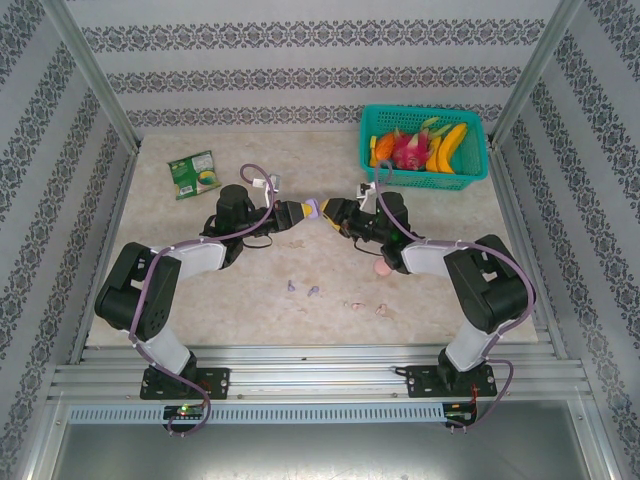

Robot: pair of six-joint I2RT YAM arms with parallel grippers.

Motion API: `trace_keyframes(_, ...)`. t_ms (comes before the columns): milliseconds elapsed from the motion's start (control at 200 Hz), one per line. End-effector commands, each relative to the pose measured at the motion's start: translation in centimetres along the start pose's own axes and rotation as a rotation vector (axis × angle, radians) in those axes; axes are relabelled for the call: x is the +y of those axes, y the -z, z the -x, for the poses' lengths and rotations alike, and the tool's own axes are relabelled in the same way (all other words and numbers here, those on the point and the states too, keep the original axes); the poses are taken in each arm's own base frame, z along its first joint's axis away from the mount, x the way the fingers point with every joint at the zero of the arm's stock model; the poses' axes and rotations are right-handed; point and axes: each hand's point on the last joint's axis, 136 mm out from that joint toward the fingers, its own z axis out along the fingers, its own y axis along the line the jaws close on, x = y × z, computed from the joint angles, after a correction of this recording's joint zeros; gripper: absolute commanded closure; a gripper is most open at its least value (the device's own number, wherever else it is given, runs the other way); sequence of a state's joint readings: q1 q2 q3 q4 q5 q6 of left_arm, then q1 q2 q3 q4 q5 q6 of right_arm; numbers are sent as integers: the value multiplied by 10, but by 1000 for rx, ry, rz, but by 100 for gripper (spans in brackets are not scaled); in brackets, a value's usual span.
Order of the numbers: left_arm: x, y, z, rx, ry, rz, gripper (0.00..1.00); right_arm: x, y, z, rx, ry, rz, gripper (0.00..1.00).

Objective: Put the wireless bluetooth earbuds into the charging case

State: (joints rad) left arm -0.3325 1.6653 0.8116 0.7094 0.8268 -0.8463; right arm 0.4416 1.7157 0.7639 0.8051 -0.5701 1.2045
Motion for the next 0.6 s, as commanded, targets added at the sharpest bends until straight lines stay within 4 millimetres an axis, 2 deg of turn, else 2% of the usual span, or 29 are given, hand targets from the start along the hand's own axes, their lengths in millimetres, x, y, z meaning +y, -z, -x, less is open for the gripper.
trace_keyframes(0,-7,1,3,3,-27,-25,100,11,-7,0,15,36,38,57)
trace_keyframes(325,-10,1,5,1,-34,-26,100,-2,-11,-7,33,18,21,61)
trace_keyframes(595,-13,2,6,1,-38,-36,100,-1,-16,-6,46,18,27,69)
